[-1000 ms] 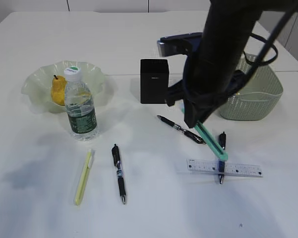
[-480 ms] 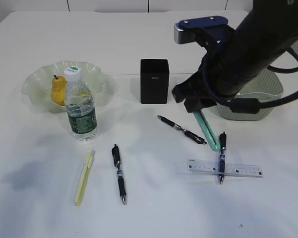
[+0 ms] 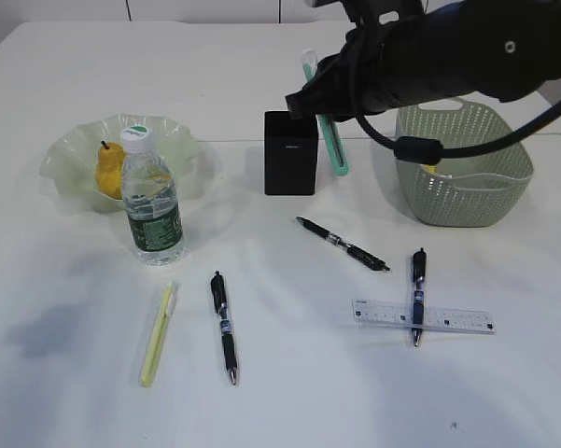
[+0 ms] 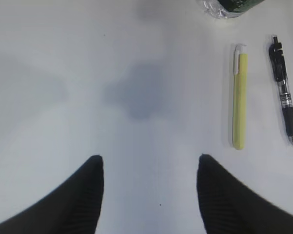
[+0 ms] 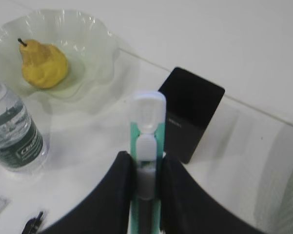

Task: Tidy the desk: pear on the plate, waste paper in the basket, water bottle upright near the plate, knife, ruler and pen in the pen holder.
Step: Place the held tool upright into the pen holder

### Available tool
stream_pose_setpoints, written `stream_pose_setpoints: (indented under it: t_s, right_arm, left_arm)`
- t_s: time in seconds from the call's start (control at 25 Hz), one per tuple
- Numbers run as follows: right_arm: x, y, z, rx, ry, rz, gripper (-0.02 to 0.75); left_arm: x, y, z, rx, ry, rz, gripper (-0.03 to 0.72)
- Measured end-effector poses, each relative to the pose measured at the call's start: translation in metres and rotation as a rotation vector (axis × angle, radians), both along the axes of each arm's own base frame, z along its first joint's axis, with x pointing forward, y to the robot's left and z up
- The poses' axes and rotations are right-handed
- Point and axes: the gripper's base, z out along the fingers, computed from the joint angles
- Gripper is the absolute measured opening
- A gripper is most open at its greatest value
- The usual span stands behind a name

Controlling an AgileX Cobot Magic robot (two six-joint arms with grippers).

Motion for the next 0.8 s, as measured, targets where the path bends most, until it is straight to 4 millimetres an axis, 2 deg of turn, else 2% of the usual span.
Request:
stream_pose_setpoints:
  t_s: [0.12, 0.44, 0.6, 0.8]
  right_arm:
    - [0.017, -0.001, -0.004, 0.015, -0.049, -0.008, 0.114]
    - [0.079, -0.016, -0.008, 0.058, -0.15, -0.087, 0.114]
    - [0.107, -0.017, -0.016, 0.087, -0.18, -0.113, 0.114]
    - [0.131, -0.009, -0.031, 0.153, -0.19, -0.135, 0.114]
  left_arm:
    - [0.0, 0.0, 0.0, 0.0, -0.001, 0.0, 0.43]
    - [0.0, 0.0, 0.0, 0.0, -0.001, 0.0, 0.429]
    - [0.0, 0.0, 0.0, 0.0, -0.001, 0.0, 0.429]
    - [0.0, 0.0, 0.0, 0.0, -0.001, 0.0, 0.429]
